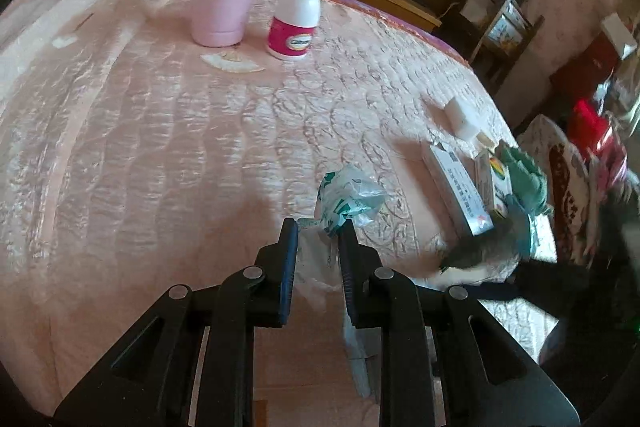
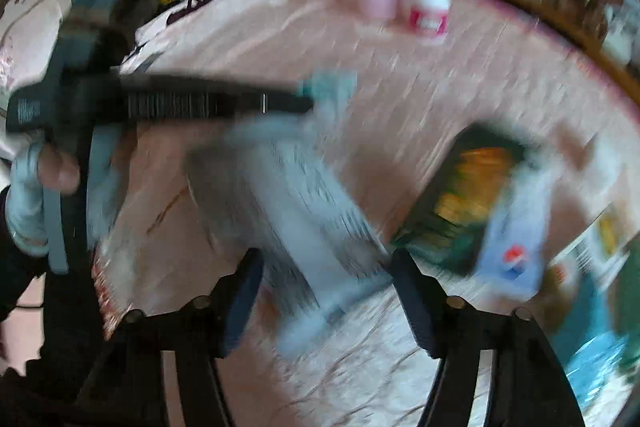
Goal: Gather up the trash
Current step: 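Grasp the grey-and-white printed food packet with the right tool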
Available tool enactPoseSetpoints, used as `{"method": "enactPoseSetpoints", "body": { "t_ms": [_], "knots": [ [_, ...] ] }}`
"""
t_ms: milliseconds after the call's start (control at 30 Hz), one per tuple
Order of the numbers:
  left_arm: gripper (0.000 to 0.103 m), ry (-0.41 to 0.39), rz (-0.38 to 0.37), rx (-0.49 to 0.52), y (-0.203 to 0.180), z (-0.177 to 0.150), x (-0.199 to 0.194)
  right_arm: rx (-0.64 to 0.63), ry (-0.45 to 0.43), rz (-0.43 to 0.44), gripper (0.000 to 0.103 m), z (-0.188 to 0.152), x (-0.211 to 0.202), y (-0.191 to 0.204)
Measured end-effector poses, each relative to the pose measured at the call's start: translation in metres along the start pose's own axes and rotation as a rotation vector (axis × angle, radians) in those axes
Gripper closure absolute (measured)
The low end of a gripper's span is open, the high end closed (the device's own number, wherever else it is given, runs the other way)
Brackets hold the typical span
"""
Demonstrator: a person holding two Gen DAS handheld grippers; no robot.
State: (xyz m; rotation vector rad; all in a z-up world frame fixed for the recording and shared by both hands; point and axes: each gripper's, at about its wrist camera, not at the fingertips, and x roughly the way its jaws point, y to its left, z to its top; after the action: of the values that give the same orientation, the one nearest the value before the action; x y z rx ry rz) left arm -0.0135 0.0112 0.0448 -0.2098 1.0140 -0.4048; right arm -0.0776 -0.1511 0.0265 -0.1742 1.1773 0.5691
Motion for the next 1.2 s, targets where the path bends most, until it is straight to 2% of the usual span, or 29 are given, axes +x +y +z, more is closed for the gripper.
{"method": "enactPoseSetpoints", "body": {
  "t_ms": [100, 167, 333, 433, 500, 533, 633, 700, 833, 900, 933, 967, 1033, 1200],
  "knots": [
    [0.085, -0.025, 0.037, 0.002, 0.003, -0.001, -0.007, 0.02, -0.003, 0.064, 0.039, -0.015, -0.005, 0.008],
    [0.084, -0.034, 0.023, -0.011, 0.006, -0.002, -0.012, 0.048, -0.014, 0.111, 0.039, -0.021, -0.012, 0.011],
    [0.084, -0.069, 0.045, -0.039, 0.014, -0.003, -0.022, 0.072, -0.044, 0.119, 0.039, -0.026, -0.024, 0.015],
    [0.084, -0.083, 0.055, -0.041, 0.018, -0.006, -0.029, 0.064, -0.068, 0.08, 0.039, -0.019, -0.023, 0.024],
    [0.084, -0.09, 0.072, -0.037, 0.02, -0.009, -0.033, 0.077, -0.1, 0.064, 0.027, -0.012, -0.027, 0.024],
    [0.084, -0.093, 0.077, -0.034, 0.021, -0.01, -0.035, 0.094, -0.118, 0.064, 0.017, -0.003, -0.027, 0.023],
    [0.084, -0.103, 0.106, -0.033, 0.024, -0.015, -0.044, 0.084, -0.13, 0.067, 0.016, 0.014, -0.024, 0.031],
    [0.084, -0.108, 0.112, -0.042, 0.027, -0.019, -0.051, 0.056, -0.115, 0.036, 0.016, 0.023, -0.015, 0.04],
    [0.084, -0.109, 0.111, -0.071, 0.034, -0.028, -0.061, 0.04, -0.016, -0.028, 0.016, 0.034, 0.021, 0.045],
    [0.084, -0.11, 0.112, -0.076, 0.035, -0.033, -0.064, 0.046, 0.005, -0.05, 0.024, 0.03, 0.033, 0.044],
    [0.084, -0.11, 0.112, -0.076, 0.034, -0.035, -0.065, 0.061, 0.003, -0.064, 0.039, 0.027, 0.037, 0.042],
    [0.084, -0.111, 0.109, -0.076, 0.032, -0.037, -0.066, 0.064, -0.031, -0.083, 0.045, 0.024, 0.034, 0.043],
    [0.085, -0.112, 0.099, -0.076, 0.027, -0.039, -0.068, 0.103, -0.057, -0.042, 0.049, 0.017, 0.027, 0.041],
    [0.085, -0.127, 0.072, -0.055, 0.006, -0.044, -0.073, 0.152, -0.153, -0.036, 0.049, -0.002, -0.005, 0.038]
  ]
}}
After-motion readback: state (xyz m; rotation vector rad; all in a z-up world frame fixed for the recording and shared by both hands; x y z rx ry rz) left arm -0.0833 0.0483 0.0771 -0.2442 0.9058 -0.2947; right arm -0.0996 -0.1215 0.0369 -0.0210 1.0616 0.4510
